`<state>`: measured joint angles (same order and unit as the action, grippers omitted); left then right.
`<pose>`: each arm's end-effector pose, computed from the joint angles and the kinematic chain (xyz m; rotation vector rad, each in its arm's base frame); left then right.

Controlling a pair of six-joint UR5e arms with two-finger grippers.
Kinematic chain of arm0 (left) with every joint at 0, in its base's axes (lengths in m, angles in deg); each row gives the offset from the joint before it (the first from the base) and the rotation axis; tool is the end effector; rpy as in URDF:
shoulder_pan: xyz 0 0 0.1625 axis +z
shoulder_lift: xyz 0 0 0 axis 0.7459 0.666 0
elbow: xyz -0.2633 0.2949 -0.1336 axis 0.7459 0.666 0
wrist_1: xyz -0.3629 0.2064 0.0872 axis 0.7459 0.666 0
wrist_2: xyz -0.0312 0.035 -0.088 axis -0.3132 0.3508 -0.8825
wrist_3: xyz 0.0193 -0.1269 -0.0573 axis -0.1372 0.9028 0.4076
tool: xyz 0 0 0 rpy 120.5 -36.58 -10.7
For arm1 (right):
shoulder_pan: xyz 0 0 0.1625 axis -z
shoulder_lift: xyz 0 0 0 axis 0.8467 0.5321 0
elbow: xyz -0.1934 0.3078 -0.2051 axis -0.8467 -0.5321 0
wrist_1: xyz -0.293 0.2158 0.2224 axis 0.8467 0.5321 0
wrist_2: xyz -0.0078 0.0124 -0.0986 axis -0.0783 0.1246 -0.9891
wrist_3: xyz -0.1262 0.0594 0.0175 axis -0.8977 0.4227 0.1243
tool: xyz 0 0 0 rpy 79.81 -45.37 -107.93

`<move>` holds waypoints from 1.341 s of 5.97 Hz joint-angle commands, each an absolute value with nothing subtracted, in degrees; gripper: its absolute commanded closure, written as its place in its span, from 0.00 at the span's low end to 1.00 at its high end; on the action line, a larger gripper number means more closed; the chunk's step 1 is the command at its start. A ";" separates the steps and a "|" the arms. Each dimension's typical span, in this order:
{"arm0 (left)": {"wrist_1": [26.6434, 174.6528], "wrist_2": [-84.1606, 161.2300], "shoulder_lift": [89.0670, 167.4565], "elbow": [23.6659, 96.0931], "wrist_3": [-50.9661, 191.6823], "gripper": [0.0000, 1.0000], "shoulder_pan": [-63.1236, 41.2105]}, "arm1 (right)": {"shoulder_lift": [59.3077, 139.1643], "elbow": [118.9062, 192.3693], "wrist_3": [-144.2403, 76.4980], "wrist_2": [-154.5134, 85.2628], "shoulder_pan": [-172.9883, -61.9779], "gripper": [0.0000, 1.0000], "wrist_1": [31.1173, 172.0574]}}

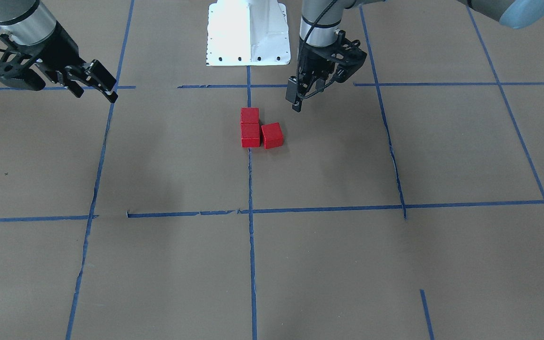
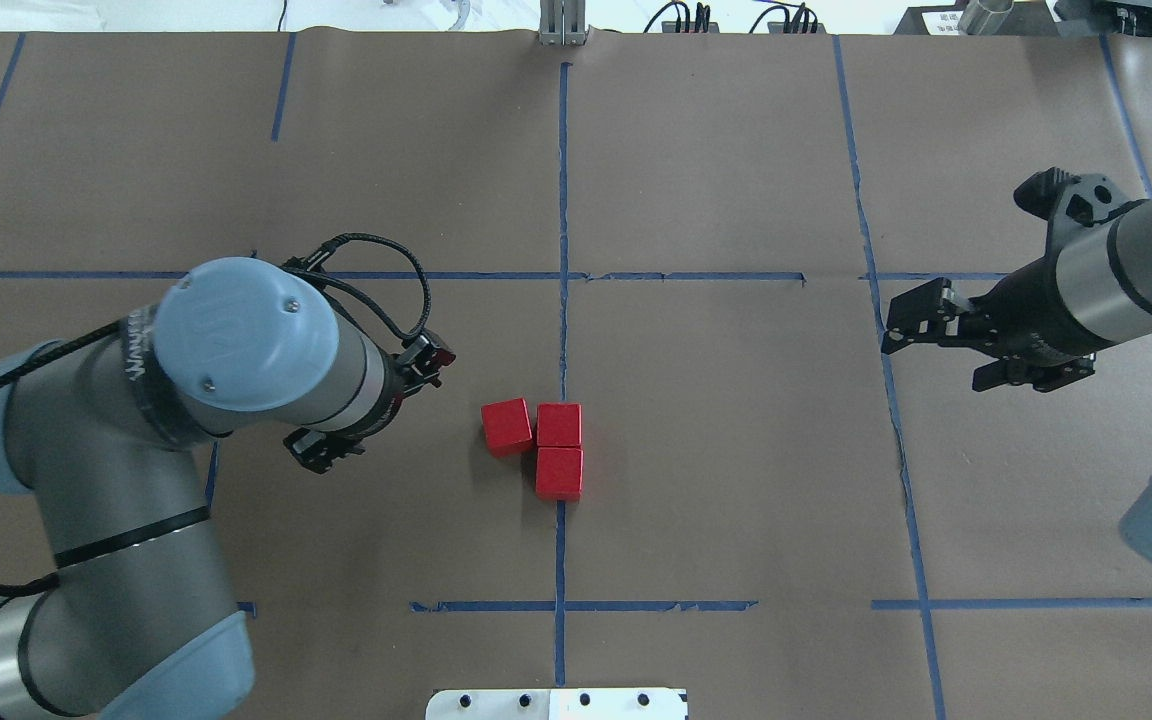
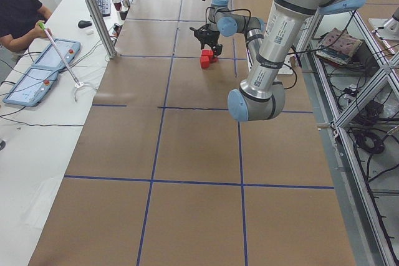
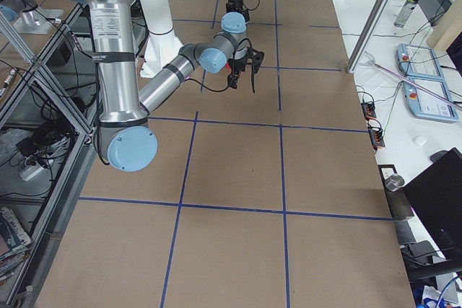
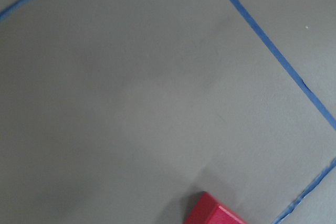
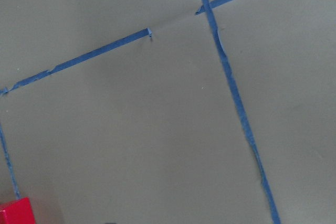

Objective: Form red blocks into L shape at center

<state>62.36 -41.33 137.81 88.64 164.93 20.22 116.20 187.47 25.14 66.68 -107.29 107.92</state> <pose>0.4637 -0.3661 0.2016 -0.1280 0.8451 -0.6951 -0.2812 -0.4115 0.3419 -0.0800 -0.9472 0.3292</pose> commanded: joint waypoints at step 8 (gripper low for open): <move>62.24 -70.71 113.16 77.52 56.80 0.00 -31.68 | 128.75 171.19 -37.57 81.92 -145.19 0.00 114.62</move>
<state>62.14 -70.33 114.77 83.31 68.64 -25.77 128.52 171.38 -32.24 81.70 -142.09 111.02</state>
